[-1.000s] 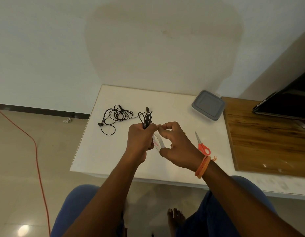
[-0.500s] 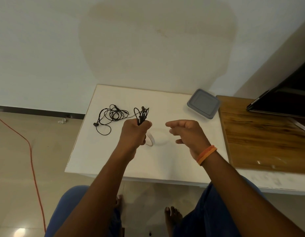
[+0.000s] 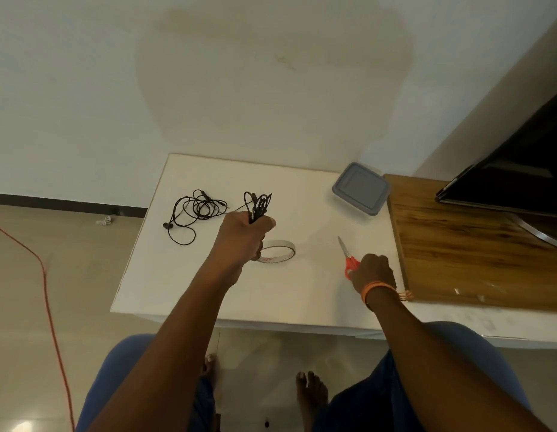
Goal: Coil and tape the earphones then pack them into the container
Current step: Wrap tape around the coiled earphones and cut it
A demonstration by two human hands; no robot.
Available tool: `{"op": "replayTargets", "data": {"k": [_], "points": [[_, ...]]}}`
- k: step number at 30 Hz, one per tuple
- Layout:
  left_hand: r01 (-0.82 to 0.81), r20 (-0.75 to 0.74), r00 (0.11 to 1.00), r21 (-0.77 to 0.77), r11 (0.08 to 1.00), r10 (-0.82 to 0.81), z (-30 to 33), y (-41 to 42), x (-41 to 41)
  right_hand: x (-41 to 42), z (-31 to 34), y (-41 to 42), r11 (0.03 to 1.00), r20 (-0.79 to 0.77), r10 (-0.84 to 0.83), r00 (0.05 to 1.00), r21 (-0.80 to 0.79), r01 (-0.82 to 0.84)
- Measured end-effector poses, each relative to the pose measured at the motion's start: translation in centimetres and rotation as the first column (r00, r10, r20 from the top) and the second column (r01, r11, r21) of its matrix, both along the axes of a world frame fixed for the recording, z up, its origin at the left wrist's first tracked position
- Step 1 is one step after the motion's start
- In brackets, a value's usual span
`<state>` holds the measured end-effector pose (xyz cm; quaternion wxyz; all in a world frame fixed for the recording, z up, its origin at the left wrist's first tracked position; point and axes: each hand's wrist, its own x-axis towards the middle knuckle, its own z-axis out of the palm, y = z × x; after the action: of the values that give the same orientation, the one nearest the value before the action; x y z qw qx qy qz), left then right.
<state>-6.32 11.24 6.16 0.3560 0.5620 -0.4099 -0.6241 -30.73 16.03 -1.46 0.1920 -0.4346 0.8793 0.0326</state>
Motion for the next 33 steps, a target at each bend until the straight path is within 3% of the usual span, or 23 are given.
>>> {"op": "replayTargets", "data": {"k": [3, 6, 8, 10, 11, 12, 13, 15, 17, 22, 26, 33], "points": [[0.032, 0.006, 0.999, 0.005, 0.999, -0.032, 0.0, 0.2, 0.0, 0.7, 0.4, 0.0, 0.999, -0.011, 0.049, 0.999, 0.004, -0.049], [0.049, 0.028, 0.998, 0.004, 0.999, -0.049, 0.1, 0.2, 0.1, 1.3, 0.4, -0.7, 0.998, 0.239, -0.044, 0.970, 0.052, 0.032], [0.045, 0.038, 0.998, -0.004, 0.999, -0.045, 0.1, 0.0, 0.2, 2.0, 1.2, -1.1, 0.969, 0.559, -0.238, 0.794, 0.085, 0.230], [0.040, 0.035, 0.999, -0.002, 0.999, -0.040, 0.0, -0.2, 0.4, 3.1, 2.2, -1.5, 0.926, 0.797, -0.302, 0.522, 0.115, 0.361], [0.037, 0.030, 0.999, 0.001, 0.999, -0.037, 0.0, -0.2, 0.4, 3.6, 2.9, -1.5, 0.918, 0.850, -0.286, 0.443, 0.110, 0.381], [0.034, 0.031, 0.999, 0.005, 0.999, -0.034, 0.0, -0.3, 0.4, 4.1, 3.4, -1.5, 0.922, 0.869, -0.253, 0.424, 0.083, 0.379], [0.029, 0.040, 0.999, 0.006, 1.000, -0.030, -0.1, -0.3, 0.4, 4.6, 4.0, -1.3, 0.946, 0.841, -0.202, 0.503, 0.034, 0.323], [0.025, 0.055, 0.998, 0.014, 1.000, -0.025, -0.1, -0.2, 0.4, 4.7, 4.4, -1.1, 0.994, 0.636, -0.007, 0.772, -0.079, 0.075], [0.023, 0.035, 0.999, 0.049, 0.999, -0.025, -0.1, -0.2, 0.4, 4.6, 4.6, -1.2, 0.987, 0.443, 0.152, 0.883, -0.118, -0.110], [0.015, -0.012, 1.000, 0.122, 0.992, -0.014, -0.2, -0.2, 0.5, 3.7, 5.9, -1.6, 0.975, 0.448, 0.221, 0.866, -0.122, -0.186], [0.030, -0.050, 0.998, 0.122, 0.992, -0.024, -0.3, -0.4, 0.6, 4.0, 6.5, -1.3, 0.921, 0.349, 0.379, 0.857, -0.050, -0.387], [0.025, -0.075, 0.997, 0.139, 0.990, -0.014, -0.5, -0.4, 0.6, 5.3, 6.0, -1.3, 0.869, 0.246, 0.484, 0.840, -0.020, -0.495]]}}
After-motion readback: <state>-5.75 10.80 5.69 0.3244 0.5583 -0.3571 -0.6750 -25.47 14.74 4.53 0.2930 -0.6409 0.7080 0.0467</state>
